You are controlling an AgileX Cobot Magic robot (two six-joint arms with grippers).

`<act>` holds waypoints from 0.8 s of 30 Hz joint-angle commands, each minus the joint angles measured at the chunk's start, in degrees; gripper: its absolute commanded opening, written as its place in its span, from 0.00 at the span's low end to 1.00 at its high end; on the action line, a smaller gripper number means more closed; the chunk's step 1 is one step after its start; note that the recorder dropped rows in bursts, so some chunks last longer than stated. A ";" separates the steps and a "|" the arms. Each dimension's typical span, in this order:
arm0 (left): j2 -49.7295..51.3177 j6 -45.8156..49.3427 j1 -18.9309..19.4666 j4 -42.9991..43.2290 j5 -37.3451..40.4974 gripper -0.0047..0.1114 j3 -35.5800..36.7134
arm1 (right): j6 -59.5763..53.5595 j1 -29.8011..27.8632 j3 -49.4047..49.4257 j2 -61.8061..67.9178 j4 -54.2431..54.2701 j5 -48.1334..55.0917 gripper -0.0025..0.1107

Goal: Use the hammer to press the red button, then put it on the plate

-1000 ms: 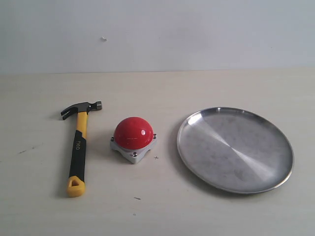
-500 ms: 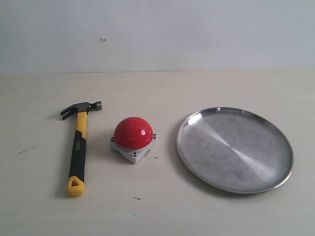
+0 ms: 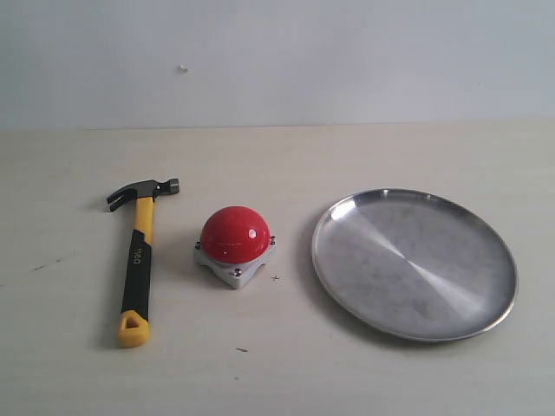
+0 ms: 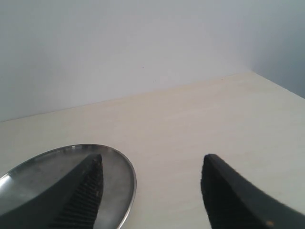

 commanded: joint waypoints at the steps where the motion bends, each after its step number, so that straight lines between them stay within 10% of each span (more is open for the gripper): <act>1: 14.77 9.94 -2.97 -5.66 16.57 0.04 -9.96 | 0.03 -0.28 0.27 -0.26 0.11 -0.43 0.54; 7: 32.88 33.58 -9.07 -24.93 36.04 0.04 -26.10 | 0.03 -0.28 0.27 -0.26 0.11 -0.43 0.54; 16: 48.48 35.00 -18.65 -29.19 40.31 0.05 -44.74 | 0.03 -0.28 0.27 -0.26 0.11 -0.43 0.54; 24: 60.38 36.18 -22.92 -29.30 42.40 0.32 -58.12 | 0.03 -0.28 0.27 -0.26 0.11 -0.43 0.54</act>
